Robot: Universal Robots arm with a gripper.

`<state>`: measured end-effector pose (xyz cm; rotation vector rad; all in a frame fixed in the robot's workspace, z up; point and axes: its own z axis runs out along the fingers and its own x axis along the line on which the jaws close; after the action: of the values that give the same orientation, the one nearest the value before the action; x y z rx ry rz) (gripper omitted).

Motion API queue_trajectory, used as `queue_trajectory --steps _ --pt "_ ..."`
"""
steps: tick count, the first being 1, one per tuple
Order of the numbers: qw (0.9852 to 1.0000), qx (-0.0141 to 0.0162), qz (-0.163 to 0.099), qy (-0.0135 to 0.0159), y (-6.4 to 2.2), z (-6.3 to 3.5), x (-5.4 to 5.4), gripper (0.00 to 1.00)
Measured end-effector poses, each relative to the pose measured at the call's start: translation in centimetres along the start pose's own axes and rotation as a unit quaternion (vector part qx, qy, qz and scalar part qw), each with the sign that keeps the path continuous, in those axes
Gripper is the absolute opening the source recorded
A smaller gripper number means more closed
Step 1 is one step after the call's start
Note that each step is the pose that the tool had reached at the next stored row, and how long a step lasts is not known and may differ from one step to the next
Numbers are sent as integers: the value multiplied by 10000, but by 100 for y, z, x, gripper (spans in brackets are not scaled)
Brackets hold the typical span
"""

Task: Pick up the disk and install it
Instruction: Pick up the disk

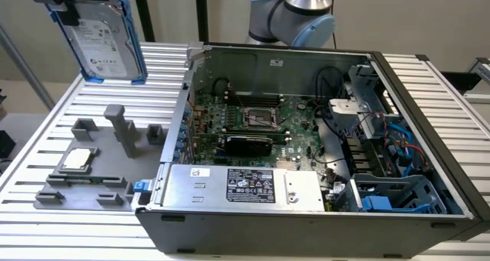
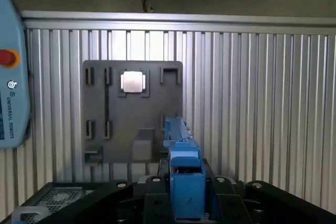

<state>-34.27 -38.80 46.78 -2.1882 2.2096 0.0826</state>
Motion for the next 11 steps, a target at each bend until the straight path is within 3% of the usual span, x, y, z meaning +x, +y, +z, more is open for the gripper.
queue_trajectory --steps 4,11 --pt "10000 -43 3 1 -179 -145 39 0" --pt "9999 -113 7 1 -499 -248 145 0"
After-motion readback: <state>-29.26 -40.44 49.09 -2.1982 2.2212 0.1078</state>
